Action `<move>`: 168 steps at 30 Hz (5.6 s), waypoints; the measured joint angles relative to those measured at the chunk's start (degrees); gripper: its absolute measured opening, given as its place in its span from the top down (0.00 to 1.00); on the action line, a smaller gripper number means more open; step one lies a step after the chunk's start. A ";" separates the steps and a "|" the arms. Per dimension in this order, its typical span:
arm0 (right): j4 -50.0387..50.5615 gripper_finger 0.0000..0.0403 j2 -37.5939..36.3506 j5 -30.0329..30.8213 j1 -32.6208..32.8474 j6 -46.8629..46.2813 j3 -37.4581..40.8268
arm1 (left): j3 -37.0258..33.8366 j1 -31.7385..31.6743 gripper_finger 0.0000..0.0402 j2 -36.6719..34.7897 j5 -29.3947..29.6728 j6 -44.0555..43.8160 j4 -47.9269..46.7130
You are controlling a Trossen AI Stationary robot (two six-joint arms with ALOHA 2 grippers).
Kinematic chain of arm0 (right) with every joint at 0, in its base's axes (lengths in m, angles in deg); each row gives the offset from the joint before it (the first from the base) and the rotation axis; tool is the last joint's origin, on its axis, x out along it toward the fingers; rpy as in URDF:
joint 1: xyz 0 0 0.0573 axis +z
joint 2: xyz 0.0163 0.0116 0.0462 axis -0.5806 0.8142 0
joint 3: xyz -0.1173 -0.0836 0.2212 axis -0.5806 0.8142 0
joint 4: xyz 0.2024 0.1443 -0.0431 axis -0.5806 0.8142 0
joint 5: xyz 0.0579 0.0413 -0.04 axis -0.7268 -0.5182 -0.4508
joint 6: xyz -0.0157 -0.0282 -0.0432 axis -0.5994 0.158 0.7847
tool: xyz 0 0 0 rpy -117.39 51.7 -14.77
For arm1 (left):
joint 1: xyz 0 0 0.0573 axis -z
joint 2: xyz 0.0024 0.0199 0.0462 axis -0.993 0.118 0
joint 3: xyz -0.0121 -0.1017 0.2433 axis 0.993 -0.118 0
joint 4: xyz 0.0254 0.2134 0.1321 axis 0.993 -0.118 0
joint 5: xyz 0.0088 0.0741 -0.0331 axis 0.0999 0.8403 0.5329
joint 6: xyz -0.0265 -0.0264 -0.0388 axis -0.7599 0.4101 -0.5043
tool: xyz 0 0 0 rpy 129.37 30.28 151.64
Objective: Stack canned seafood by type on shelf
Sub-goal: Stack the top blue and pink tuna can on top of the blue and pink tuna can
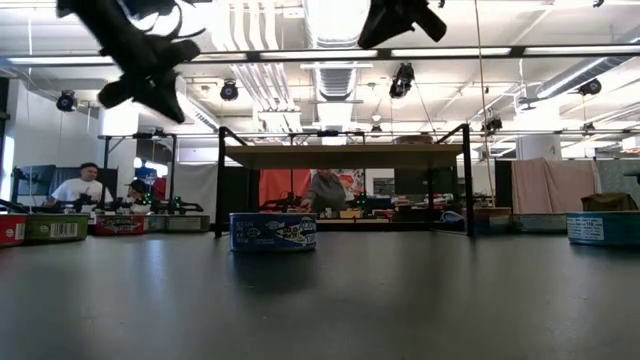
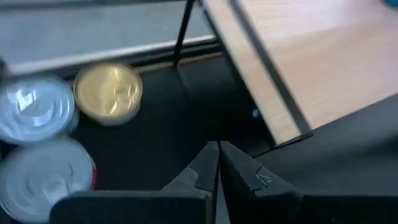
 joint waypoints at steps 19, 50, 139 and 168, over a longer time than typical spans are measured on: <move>20.96 0.93 0.10 1.62 0.89 -23.48 -3.24 | -14.61 33.06 1.00 -12.58 0.58 -0.63 11.17; 23.41 0.81 -23.23 5.19 -22.55 -85.05 33.28 | 2.82 39.40 1.00 -3.74 20.01 19.19 -4.73; 10.92 0.98 -21.18 -15.91 -16.39 -71.48 52.54 | 24.83 40.55 1.00 -4.95 -36.64 15.95 -24.46; 3.65 0.98 18.69 -26.11 24.55 -58.19 16.28 | 10.16 49.89 1.00 -3.37 -19.21 -15.77 -22.24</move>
